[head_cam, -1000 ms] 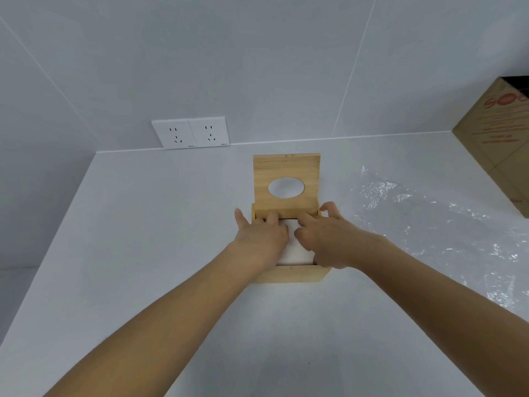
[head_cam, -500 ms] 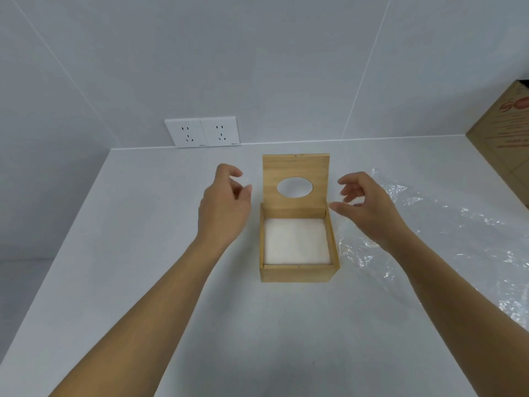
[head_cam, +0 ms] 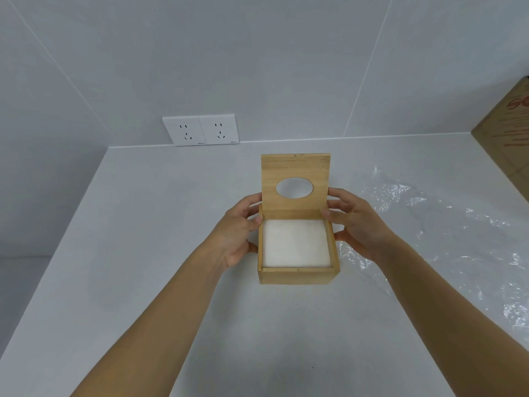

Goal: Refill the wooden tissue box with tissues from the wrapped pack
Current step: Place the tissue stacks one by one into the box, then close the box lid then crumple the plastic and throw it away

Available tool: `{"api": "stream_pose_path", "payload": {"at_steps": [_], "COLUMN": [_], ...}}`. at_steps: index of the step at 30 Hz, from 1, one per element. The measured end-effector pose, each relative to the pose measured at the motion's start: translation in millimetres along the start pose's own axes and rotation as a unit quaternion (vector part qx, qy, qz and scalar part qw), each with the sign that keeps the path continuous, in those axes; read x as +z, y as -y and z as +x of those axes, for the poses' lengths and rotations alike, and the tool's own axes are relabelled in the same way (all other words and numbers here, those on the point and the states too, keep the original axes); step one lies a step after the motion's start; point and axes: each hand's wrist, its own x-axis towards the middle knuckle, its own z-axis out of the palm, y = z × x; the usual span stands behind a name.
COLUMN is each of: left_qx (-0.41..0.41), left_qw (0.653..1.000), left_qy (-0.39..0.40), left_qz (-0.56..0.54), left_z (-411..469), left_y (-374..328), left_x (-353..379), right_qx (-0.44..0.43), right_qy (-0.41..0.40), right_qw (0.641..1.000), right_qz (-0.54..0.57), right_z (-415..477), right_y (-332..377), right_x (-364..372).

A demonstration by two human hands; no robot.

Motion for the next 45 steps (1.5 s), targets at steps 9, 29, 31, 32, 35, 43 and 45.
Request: {"api": "stream_pose_path", "payload": {"at_steps": [9, 29, 31, 32, 35, 43, 45], "left_qx": [-0.003, -0.056, -0.049, -0.041, -0.006, 0.046, 0.047], "left_qw": [1.0, 0.995, 0.992, 0.99, 0.989, 0.981, 0.98], "left_qy": [-0.009, 0.077, 0.115, 0.129, 0.148, 0.151, 0.148], "left_qz": [-0.011, -0.041, -0.03, -0.03, -0.015, 0.114, 0.128], "left_z": [1, -17, -17, -17, -15, -14, -14], "left_y": [0, 7, 12, 14, 24, 34, 33], "left_x": [0, 5, 1, -1, -5, -11, -12], "right_qx": [-0.013, 0.092, 0.079, 0.07, 0.048, 0.001, 0.002], "right_qy": [0.012, 0.096, 0.124, 0.145, 0.173, 0.178, 0.178], "right_qw": [1.0, 0.99, 0.989, 0.987, 0.984, 0.984, 0.984], "right_qz": [0.022, 0.054, 0.029, 0.021, 0.013, -0.032, -0.031], "right_z": [3, -17, -19, -20, -22, -24, -23], "right_y": [-1, -11, -14, -16, -18, -26, -26], "right_x": [0, 7, 4, 1, -3, -5, -5]}}
